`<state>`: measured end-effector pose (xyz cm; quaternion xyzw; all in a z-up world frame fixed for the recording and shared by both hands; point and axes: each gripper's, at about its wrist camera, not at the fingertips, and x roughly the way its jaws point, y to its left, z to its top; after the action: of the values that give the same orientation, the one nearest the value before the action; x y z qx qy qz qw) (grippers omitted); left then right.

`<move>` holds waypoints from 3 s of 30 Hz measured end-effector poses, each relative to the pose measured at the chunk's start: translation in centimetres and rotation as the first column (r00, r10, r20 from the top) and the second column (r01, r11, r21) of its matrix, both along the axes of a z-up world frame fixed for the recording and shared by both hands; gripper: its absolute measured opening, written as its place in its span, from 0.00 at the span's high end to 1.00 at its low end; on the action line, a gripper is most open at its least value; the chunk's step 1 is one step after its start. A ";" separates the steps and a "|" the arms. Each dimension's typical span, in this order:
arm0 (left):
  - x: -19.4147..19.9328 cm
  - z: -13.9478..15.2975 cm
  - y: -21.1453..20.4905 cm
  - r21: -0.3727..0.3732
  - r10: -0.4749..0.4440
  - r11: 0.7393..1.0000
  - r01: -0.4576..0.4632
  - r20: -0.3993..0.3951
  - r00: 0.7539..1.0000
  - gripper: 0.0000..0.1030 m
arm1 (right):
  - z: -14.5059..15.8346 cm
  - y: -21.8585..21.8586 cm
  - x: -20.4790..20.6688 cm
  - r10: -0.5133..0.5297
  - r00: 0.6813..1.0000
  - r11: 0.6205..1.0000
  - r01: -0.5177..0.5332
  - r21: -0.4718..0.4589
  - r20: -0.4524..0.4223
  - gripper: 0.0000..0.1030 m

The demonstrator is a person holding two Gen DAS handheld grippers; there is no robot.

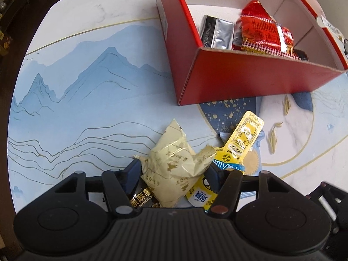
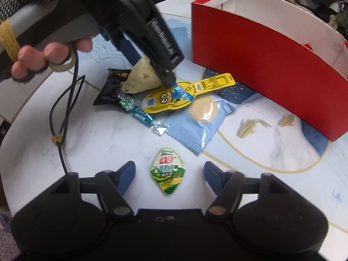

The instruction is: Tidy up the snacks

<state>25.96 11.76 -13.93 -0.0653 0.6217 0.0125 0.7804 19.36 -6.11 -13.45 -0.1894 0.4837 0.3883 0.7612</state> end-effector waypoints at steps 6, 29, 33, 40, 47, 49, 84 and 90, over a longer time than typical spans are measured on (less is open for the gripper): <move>-0.4 0.3 0.0 -0.012 0.026 1.000 -0.026 0.012 1.000 0.45 | -0.3 0.2 -0.1 -0.001 1.000 1.000 0.001 -0.013 0.007 0.67; -6.2 6.6 2.8 -0.142 0.200 0.973 -0.181 0.132 0.971 0.48 | 5.7 -3.8 -0.6 -0.182 0.983 0.968 0.179 0.177 0.003 0.67; -7.3 8.5 2.6 -0.163 0.231 0.965 -0.207 0.151 0.961 0.48 | 7.9 -4.9 -0.4 -0.219 0.975 0.954 0.208 0.214 0.025 0.67; -8.5 12.0 1.1 -0.176 0.259 0.958 -0.228 0.179 0.949 0.48 | 11.5 -7.0 0.7 -0.284 0.955 0.930 0.253 0.267 0.086 0.67; -7.7 15.4 -1.9 -0.204 0.213 0.964 -0.170 0.213 0.954 0.48 | 14.0 -8.7 3.3 -0.344 0.928 0.910 0.291 0.297 0.145 0.67; -7.1 16.5 -3.1 -0.189 0.186 0.971 -0.143 0.235 0.954 0.48 | 14.4 -9.1 4.1 -0.359 0.920 0.904 0.301 0.303 0.159 0.67; 9.9 10.7 -6.4 0.033 0.167 0.985 -0.171 0.106 0.980 0.48 | 10.0 -10.7 13.6 -0.202 0.976 0.938 0.167 0.305 0.087 0.62; 10.0 10.0 -6.4 0.037 0.154 0.987 -0.159 0.102 0.983 0.48 | 6.8 -9.3 10.6 -0.109 0.991 0.964 0.087 0.250 0.074 0.41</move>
<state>35.92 5.38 -3.95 -0.0969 0.5747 0.0845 0.8082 29.95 -15.43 -6.66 -0.0860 0.4069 0.3985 0.8174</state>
